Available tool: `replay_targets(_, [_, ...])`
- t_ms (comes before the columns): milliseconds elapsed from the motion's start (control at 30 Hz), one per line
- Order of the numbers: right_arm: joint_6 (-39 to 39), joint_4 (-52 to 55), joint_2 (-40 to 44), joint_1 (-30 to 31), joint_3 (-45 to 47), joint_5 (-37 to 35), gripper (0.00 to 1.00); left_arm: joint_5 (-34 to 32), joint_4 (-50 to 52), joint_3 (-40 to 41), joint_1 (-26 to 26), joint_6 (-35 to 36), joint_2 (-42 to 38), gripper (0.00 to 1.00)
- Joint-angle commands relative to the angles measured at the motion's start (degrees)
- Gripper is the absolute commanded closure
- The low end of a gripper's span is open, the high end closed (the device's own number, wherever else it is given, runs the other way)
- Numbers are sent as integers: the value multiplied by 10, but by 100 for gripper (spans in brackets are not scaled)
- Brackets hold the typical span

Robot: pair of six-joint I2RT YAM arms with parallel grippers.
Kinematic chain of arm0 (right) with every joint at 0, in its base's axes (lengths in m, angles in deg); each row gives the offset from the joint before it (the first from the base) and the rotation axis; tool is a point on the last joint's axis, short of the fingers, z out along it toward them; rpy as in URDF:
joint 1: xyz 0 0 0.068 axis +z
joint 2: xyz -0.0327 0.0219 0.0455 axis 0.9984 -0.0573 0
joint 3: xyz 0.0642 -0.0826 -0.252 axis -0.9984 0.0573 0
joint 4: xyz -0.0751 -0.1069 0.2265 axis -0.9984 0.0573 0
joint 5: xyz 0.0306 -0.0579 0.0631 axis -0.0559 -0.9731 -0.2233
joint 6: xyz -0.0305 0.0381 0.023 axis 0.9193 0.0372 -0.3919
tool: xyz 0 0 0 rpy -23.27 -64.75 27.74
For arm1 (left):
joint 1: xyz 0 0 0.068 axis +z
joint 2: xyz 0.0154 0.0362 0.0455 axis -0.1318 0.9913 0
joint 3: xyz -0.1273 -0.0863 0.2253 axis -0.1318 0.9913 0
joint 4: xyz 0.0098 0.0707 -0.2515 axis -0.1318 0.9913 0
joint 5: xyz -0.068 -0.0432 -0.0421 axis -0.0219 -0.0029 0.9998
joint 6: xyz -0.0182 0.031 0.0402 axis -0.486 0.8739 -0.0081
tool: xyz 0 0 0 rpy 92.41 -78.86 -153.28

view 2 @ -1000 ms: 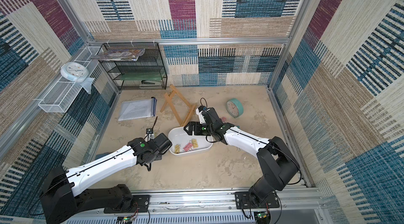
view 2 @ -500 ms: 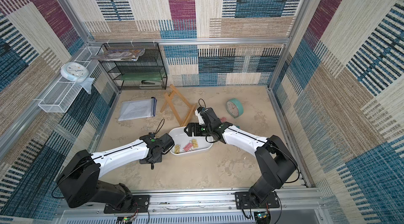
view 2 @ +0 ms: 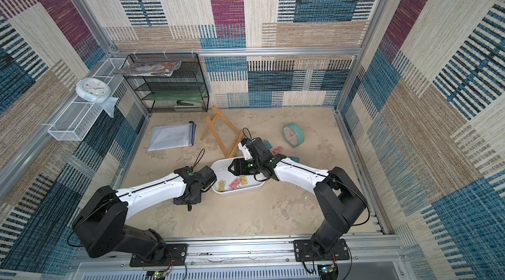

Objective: Take out the binder clips from the storage box
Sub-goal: Place the binder clip at the center of the board, then pick up the binder clip from the storage box.

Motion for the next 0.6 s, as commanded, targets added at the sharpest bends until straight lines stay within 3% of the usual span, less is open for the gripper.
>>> replay_targets(0, [5,9,-26,11,-23,23,39,3,7,-1,1,-2,-28,60])
replay_targets(100, [15,39,-59,25,-53,17,48,12,8,1,1,-8,-67,58])
replay_targets(300, [10,92,-109,46,-98,-26,51,23,-8,6,1,-1,-165,59])
replay_targets(567, [9,131,-168,65,-145,-13,61,110,-162,56,1,15,-291,52])
